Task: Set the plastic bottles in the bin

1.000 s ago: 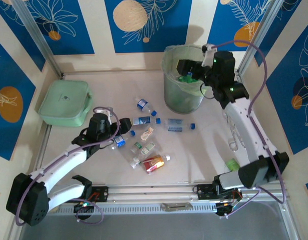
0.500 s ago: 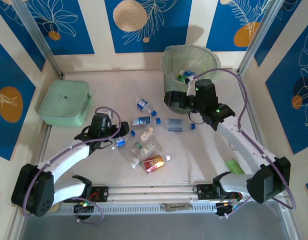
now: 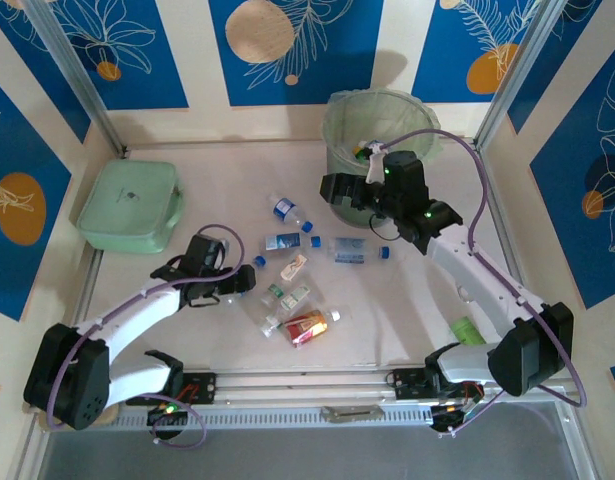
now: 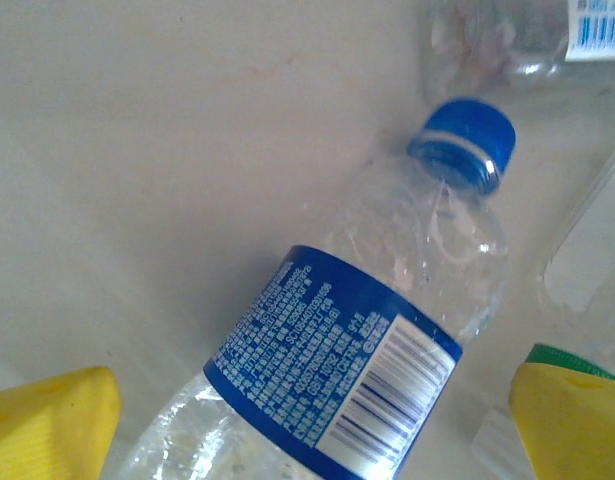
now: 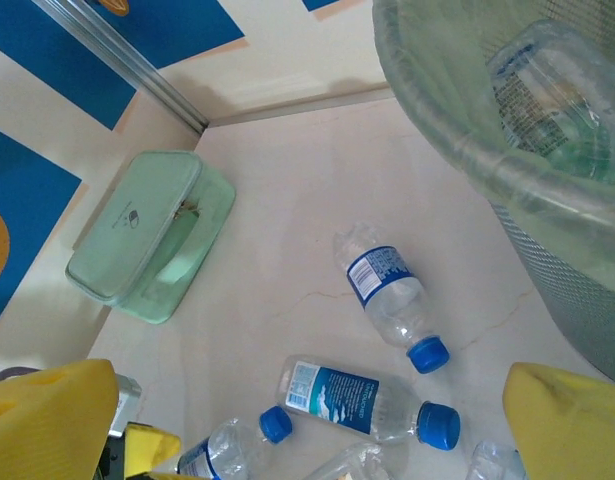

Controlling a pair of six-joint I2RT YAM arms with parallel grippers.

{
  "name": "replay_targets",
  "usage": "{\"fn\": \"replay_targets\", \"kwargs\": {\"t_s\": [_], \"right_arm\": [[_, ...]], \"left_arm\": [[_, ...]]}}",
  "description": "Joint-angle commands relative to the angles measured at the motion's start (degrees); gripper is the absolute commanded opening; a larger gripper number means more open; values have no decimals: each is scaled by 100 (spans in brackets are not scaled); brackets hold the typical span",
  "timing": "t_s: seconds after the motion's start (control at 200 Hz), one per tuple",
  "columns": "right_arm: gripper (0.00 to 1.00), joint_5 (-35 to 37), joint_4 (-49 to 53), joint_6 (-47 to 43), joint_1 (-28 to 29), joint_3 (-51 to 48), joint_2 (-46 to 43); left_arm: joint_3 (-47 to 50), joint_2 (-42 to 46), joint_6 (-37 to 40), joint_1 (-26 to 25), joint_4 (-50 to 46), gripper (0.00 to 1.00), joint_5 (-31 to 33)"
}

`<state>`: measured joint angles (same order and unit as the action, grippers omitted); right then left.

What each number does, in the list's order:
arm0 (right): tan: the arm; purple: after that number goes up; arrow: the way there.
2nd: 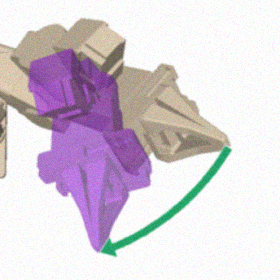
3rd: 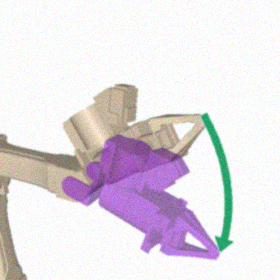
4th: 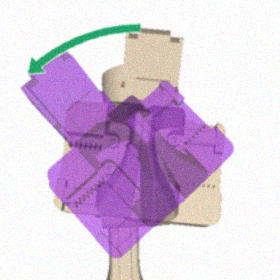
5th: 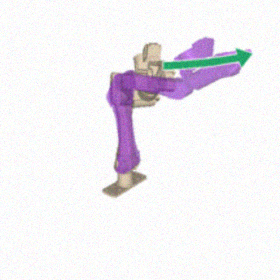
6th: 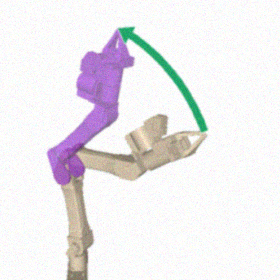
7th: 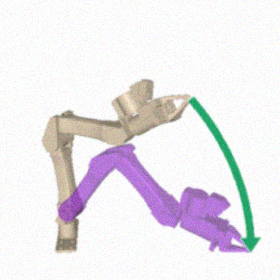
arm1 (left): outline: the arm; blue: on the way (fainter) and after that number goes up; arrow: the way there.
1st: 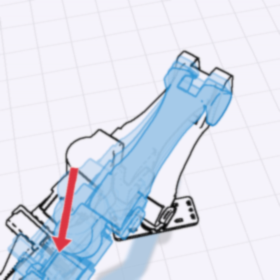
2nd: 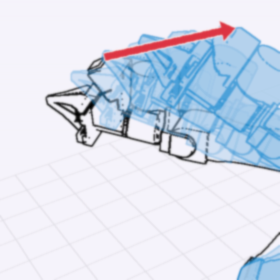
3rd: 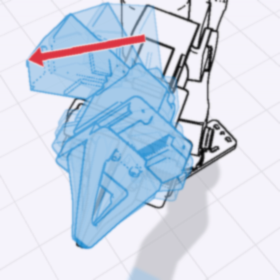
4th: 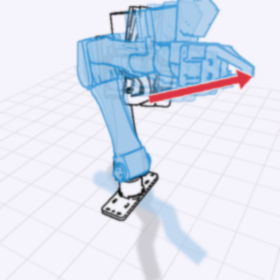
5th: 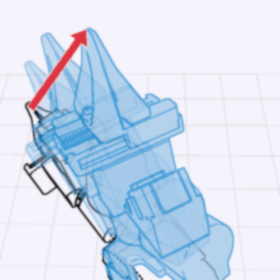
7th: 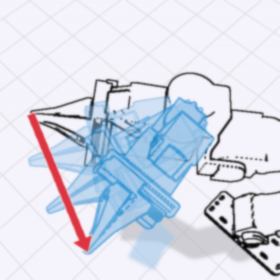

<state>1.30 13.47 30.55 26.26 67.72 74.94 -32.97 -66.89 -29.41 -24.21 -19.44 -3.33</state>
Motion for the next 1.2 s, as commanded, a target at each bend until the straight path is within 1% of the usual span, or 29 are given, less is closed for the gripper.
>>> {"fn": "replay_targets", "kwargs": {"t_s": [0.0, 0.09, 0.26, 0.435, 0.59, 0.705, 0.8, 0.905, 1.04, 1.196], "right_arm": [[99, -16, -124, 83, 37, 207, 36], [99, -16, -118, 95, 42, 236, 64], [99, -51, -117, 127, 46, 250, 116], [99, -86, -91, 179, 48, 174, 111], [99, -34, -82, 202, 41, 28, 18], [99, 19, -82, 215, 46, -64, -31], [99, 28, -99, 233, 37, -108, -36], [99, 20, -139, 274, 37, -144, -38], [99, -74, -186, 344, 46, -171, -24], [99, -396, -229, 523, 68, -263, 17]], "left_arm": [[-91, 99, 115, -162, -426, 99, -159], [-57, 83, 93, -304, -475, 99, -128], [-141, -164, 227, -510, -473, 100, 180], [-327, -545, 454, -575, -417, 95, 345], [-387, -787, 559, -589, -387, 84, 429], [-334, -819, 548, -603, -316, 74, 437], [-274, -799, 529, -611, -257, 70, 471], [-210, -826, 524, -610, -205, 69, 533], [-181, -845, 511, -611, -186, 55, 577], [-140, -359, 401, -612, -50, 52, 565]]}}
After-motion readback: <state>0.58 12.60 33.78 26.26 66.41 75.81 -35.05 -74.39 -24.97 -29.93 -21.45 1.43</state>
